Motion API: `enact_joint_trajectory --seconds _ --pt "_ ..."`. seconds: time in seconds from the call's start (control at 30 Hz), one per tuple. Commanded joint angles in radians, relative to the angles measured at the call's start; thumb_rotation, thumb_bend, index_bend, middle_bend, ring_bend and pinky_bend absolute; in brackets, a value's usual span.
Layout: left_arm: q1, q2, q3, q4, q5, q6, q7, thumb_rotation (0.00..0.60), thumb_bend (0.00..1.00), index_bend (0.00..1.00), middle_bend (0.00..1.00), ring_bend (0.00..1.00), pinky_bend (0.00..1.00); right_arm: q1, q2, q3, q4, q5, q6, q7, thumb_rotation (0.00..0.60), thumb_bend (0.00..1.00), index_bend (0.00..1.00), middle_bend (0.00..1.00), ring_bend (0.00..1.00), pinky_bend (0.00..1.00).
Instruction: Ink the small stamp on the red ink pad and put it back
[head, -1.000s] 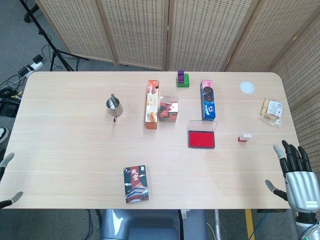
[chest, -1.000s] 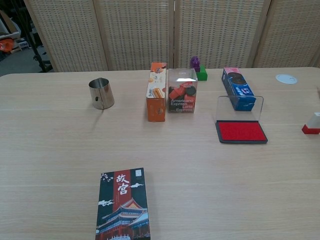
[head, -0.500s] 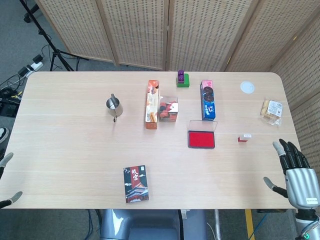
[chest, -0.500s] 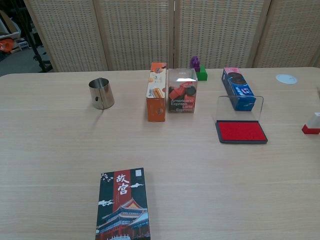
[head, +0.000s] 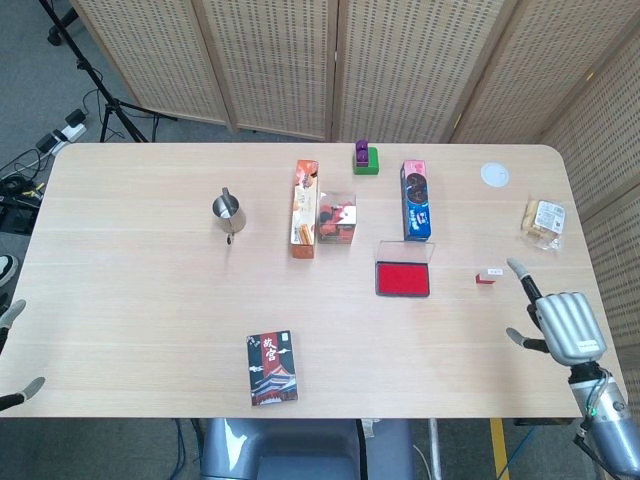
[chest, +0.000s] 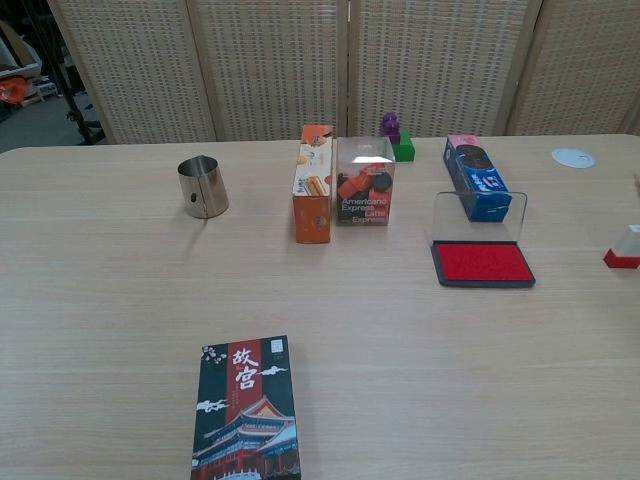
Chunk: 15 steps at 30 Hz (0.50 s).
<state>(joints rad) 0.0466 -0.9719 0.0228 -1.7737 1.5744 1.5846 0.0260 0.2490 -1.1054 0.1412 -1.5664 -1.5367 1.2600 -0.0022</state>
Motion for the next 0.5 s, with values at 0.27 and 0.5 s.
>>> enact_joint_trajectory --seconds 0.27,0.5 --pt "-0.015 0.002 -0.01 -0.004 -0.037 -0.034 0.005 0.6 0.04 0.0 0.0 0.0 0.0 0.206 -0.092 0.059 0.136 0.28 -0.322 -0.171 0.6 0.03 0.11 0.97 1.0 1.0" --pt "-0.03 -0.008 -0.02 -0.009 -0.07 -0.065 0.036 0.6 0.04 0.0 0.0 0.0 0.0 0.26 -0.161 0.055 0.252 0.393 -0.41 -0.229 0.6 0.14 0.27 0.97 1.0 1.0"
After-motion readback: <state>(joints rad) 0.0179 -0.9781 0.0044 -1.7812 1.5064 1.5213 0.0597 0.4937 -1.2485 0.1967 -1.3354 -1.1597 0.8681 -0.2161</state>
